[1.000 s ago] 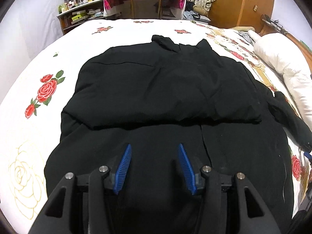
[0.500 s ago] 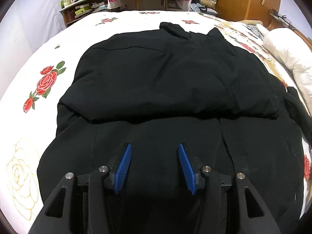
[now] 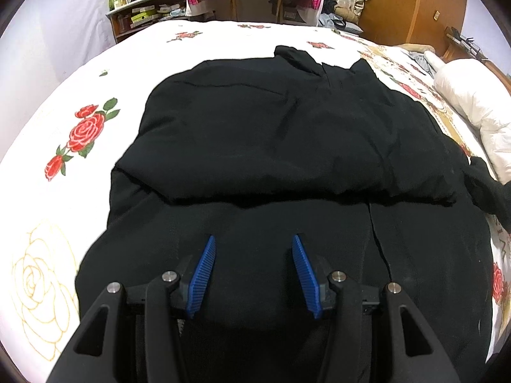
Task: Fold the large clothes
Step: 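Grasp the other sleeve with the right gripper and lift it, then fold the held sleeve onto the coat body and release with the right gripper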
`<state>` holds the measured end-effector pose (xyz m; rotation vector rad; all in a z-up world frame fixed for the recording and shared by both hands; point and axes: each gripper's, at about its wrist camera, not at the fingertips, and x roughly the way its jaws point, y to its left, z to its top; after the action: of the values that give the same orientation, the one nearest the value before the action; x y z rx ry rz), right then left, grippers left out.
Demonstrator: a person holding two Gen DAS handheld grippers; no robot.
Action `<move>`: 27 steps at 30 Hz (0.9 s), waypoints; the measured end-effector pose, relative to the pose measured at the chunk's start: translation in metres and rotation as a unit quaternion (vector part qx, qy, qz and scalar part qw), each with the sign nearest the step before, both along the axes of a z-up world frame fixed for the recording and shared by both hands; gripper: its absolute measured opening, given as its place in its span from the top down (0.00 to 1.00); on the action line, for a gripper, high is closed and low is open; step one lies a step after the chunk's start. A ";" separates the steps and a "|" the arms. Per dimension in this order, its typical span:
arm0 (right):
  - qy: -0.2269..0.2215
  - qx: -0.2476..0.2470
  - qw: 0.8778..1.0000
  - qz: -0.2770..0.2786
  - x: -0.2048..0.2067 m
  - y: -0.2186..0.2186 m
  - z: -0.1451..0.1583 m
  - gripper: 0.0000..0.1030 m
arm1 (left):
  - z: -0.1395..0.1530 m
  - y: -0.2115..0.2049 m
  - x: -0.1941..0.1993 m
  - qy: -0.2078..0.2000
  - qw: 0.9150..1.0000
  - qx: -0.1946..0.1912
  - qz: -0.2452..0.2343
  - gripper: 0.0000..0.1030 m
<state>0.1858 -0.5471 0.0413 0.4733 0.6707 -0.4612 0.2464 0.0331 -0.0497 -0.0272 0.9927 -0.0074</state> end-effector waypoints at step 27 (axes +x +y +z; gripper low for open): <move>-0.039 -0.027 0.933 0.357 0.108 0.350 0.066 0.88 | 0.023 0.085 -0.009 -0.040 0.997 -0.041 0.053 0.49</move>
<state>0.2939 -0.1966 0.1069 0.1681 0.6998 0.2266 0.2371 0.1179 -0.0266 -0.1546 0.9096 0.0473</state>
